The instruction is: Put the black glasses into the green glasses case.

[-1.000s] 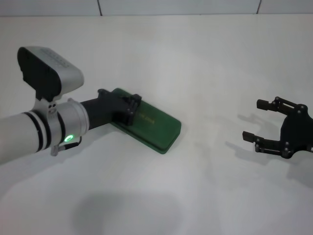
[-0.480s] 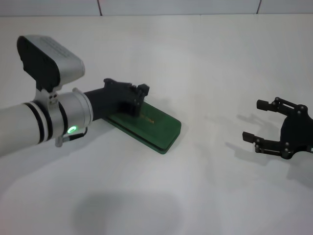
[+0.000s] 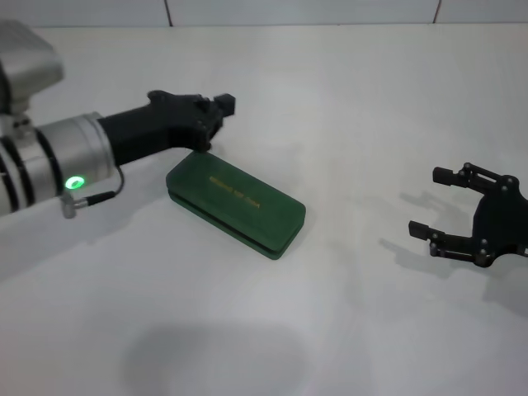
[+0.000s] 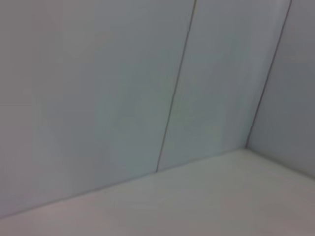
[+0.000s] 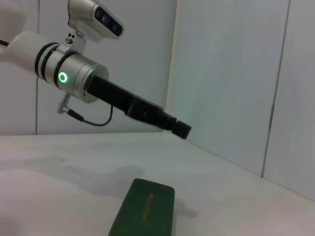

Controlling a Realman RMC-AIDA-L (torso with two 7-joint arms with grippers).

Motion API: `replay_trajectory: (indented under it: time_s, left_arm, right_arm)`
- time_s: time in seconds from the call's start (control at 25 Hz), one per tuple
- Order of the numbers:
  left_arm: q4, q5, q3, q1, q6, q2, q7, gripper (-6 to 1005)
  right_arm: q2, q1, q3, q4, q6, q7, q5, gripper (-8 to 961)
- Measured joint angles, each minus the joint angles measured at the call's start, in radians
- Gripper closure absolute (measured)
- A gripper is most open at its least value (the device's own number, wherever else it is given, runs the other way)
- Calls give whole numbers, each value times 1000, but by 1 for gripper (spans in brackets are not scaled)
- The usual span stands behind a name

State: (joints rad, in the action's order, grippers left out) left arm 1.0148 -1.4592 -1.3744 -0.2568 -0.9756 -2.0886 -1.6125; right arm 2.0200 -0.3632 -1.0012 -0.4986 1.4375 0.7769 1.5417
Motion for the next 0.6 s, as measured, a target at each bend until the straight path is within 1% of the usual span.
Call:
replay_trajectory:
  time_s: [0.04, 0.24, 0.28, 0.32, 0.44, 0.6]
  left_arm:
    - [-45, 11, 52, -18, -44, 0, 33, 839]
    - [-161, 9, 171, -61, -135, 6, 157, 838]
    - [-161, 9, 171, -61, -135, 6, 157, 838]
    - [-197, 5, 215, -70, -158, 7, 206, 838]
    - [-203, 5, 233, -67, -160, 4, 229, 838]
    - [-203, 4, 236, -64, -163, 2, 228, 837]
  right_arm:
    - [0, 0, 0, 0, 1, 0, 0, 136]
    - [0, -4, -2, -1, 10, 1, 0, 136]
    - [0, -4, -3, -1, 10, 1, 0, 136]
    - [0, -5, -3, -1, 10, 2, 0, 136]
    - [0, -6, -4, -1, 10, 2, 0, 136]
    - [0, -7, -6, -1, 12, 2, 0, 136]
